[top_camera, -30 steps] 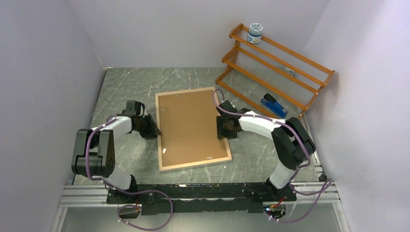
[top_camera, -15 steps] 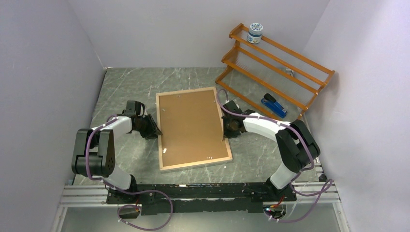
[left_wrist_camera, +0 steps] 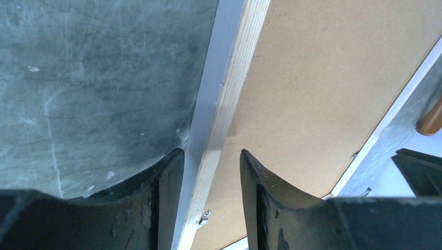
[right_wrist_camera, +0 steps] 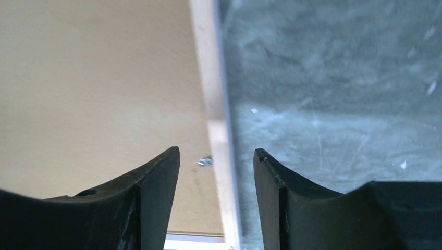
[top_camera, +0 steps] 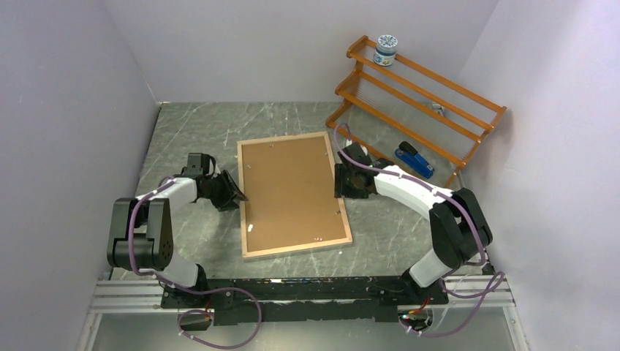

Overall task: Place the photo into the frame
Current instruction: Install the photo frame at the center of the board.

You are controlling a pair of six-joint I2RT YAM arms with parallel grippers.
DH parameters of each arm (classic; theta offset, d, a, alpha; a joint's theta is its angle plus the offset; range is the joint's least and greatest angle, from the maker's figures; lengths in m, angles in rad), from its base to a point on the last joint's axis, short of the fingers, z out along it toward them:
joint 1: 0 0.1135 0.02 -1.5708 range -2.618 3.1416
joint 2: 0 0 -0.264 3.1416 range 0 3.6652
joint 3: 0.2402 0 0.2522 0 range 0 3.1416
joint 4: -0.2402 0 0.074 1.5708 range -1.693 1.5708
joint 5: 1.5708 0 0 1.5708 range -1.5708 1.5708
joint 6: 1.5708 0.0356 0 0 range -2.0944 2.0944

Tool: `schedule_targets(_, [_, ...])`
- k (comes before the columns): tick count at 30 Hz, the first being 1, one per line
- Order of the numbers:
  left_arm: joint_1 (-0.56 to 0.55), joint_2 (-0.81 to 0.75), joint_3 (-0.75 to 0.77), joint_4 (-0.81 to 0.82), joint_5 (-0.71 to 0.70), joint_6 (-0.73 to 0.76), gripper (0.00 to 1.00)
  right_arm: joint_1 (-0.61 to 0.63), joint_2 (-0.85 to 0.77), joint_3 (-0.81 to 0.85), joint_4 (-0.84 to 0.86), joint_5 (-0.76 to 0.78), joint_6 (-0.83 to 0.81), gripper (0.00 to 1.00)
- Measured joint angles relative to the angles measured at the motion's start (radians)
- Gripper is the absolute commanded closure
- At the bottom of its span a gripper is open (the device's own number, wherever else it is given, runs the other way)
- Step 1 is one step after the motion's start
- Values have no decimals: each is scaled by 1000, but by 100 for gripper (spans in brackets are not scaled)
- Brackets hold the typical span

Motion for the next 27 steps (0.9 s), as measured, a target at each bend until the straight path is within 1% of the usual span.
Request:
schedule_targets(2, [7, -8, 0, 4, 7, -5, 54, -1, -3, 46, 4, -23, -3, 45])
schedule_targets(5, [12, -18, -1, 7, 15, -10, 55, 5, 8, 100, 47, -101, -4, 48])
schedule_targets(9, [12, -31, -28, 21, 38, -22, 56, 37, 84, 146, 133, -226, 21, 49])
schedule_targets(12, [16, -41, -57, 26, 53, -28, 59, 71, 162, 163, 207, -317, 79, 47])
schedule_targets(14, [16, -54, -76, 24, 61, -33, 63, 99, 207, 165, 257, -365, 134, 47])
schedule_targets(21, [16, -96, -113, -9, 77, -43, 75, 212, 323, 174, 414, -482, 335, 63])
schedule_targets(25, [16, -96, -114, -30, 87, -35, 81, 269, 385, 193, 455, -501, 418, 64])
schedule_targets(27, [16, -96, -114, -40, 96, -25, 82, 291, 407, 204, 460, -505, 447, 63])
